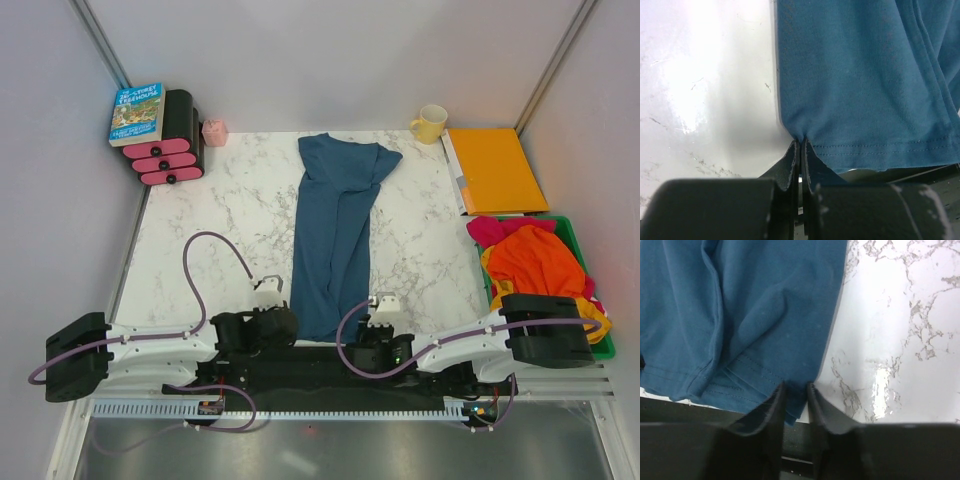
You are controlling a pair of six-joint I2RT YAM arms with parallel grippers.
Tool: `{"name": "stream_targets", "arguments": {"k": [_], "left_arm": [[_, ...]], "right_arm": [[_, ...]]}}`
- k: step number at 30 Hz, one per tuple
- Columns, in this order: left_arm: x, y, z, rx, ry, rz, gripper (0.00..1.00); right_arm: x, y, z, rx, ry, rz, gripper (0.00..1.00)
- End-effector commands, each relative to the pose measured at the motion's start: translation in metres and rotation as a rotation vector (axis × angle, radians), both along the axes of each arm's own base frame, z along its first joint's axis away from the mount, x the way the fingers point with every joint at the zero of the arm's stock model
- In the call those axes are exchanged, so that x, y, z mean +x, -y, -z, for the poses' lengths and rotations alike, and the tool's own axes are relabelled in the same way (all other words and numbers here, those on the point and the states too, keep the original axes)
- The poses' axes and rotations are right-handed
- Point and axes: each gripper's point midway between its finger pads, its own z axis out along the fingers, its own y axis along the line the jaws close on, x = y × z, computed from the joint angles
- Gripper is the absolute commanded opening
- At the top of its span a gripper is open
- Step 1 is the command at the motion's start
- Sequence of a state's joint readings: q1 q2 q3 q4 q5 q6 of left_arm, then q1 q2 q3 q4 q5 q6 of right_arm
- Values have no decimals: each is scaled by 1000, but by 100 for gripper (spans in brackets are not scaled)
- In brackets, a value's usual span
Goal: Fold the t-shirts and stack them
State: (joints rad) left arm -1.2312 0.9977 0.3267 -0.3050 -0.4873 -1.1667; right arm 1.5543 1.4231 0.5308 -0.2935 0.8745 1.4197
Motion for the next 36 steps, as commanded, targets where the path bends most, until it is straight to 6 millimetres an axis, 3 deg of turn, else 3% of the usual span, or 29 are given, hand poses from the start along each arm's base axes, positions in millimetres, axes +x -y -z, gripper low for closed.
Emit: {"name": "stream_targets", "arguments": {"k": [1, 6, 9, 15, 25, 36], "left_arm": [[-8, -13, 11, 54, -28, 7, 2], [-8, -13, 9, 45, -24, 8, 2], [-8, -14, 7, 45, -21, 6, 2], [-4, -15, -5, 39, 11, 6, 2], [18, -2, -62, 23, 154, 29, 2], [26, 3, -89, 5, 208, 29, 2]], "right_arm": [[-17, 22, 22, -31, -101, 21, 22], [-19, 27, 22, -33, -104, 36, 0], [-20, 29, 17, -39, -78, 41, 0], [-19, 28, -13, -56, 17, 49, 0], [-3, 22, -69, -3, 154, 65, 0], [11, 49, -115, 37, 235, 120, 0]]}}
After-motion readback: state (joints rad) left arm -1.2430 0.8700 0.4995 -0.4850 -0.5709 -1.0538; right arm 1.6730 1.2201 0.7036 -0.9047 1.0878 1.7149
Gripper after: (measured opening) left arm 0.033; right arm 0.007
